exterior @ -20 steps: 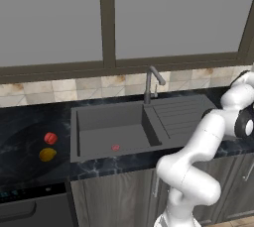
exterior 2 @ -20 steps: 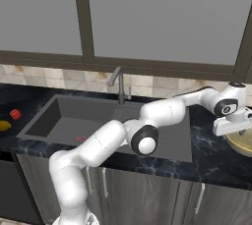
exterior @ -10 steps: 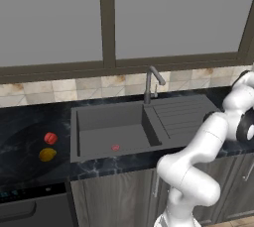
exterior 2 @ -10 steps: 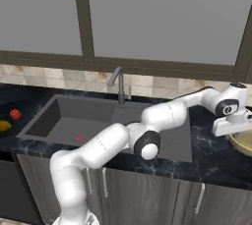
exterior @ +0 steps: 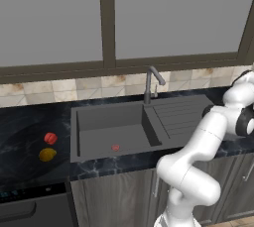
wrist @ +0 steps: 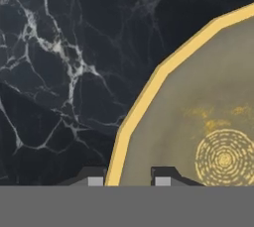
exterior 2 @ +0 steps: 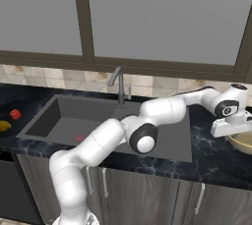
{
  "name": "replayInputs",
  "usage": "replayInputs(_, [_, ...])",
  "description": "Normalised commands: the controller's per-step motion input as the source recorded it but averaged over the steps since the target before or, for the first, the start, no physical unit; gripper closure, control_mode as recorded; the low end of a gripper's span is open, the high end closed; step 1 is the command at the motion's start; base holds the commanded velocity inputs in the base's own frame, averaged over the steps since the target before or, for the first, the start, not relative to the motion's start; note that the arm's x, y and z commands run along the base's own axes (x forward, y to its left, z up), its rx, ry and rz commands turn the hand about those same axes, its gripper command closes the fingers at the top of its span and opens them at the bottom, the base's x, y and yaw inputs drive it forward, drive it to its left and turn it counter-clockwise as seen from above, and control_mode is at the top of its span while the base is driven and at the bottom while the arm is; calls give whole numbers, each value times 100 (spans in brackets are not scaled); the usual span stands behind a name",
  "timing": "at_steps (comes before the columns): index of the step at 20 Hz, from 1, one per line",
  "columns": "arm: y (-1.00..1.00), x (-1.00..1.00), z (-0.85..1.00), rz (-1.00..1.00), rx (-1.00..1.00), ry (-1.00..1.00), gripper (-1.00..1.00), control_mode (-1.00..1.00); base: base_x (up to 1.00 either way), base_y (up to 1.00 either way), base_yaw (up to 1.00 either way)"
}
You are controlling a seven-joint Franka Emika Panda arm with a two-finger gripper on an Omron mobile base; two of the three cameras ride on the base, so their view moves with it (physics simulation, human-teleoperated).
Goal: Remove the bell pepper and lemon from the sink. Then move the bowl and cup from the counter to the sink for washing.
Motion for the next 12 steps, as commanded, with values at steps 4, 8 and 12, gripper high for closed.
replayInputs(4, [20,-15,11,0,8,0,100,-100,0,0,0])
replayInputs(8, [19,-9,30,0,1,-3,100,-100,0,0,0])
replayInputs(12, [19,-14,38,0,0,-7,100,-100,0,0,0])
